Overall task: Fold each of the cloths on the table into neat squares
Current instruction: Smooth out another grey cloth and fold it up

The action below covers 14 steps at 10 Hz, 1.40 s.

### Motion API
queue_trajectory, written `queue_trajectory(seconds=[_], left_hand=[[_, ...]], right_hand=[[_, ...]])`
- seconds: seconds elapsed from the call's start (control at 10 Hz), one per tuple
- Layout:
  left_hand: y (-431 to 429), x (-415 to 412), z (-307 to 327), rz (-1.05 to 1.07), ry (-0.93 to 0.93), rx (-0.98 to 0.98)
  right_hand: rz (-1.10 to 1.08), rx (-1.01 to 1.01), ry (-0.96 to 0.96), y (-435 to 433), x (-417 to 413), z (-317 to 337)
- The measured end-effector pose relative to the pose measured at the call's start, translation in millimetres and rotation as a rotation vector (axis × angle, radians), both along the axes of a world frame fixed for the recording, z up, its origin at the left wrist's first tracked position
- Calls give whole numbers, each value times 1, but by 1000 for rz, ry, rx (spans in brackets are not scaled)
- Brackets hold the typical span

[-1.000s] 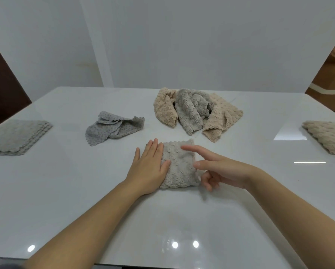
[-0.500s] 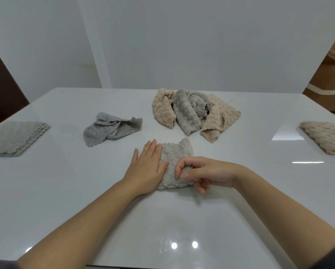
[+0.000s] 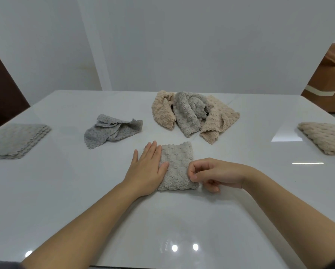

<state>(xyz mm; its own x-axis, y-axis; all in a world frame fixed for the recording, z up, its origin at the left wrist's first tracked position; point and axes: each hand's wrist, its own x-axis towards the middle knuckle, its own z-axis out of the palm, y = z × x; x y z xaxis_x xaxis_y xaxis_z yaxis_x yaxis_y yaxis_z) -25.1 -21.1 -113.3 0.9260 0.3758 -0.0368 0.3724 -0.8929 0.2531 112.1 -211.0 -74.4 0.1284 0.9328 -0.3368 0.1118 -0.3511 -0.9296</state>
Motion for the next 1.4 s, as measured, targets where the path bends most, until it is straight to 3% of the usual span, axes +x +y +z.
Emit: queue_trajectory(seconds=[0.4, 0.5, 0.6, 0.7, 0.8, 0.9, 1.0, 1.2, 1.4], left_hand=[[1, 0, -2, -2, -9, -1], [0, 0, -3, -4, -8, 6], [1, 0, -3, -2, -8, 12], [0, 1, -3, -5, -10, 20], [0, 1, -3, 0, -17, 23], [-1, 0, -3, 7, -21, 19], [0, -2, -3, 3, -18, 1], [5, -5, -4, -19, -27, 8], [35, -46, 4, -274, -9, 84]], right_hand=[[-3, -80, -35, -12, 1, 6], [11, -95, -83, -14, 3, 10], [-110, -30, -205, -15, 5, 14], [-376, 169, -497, -3, -3, 13], [-304, 208, -1032, 30, -22, 1], [-102, -55, -1209, 57, -40, -15], [-62, -180, -1234, 59, -44, -28], [-43, -196, -1229, 54, -42, -28], [-159, -118, -1146, 64, -18, -8]])
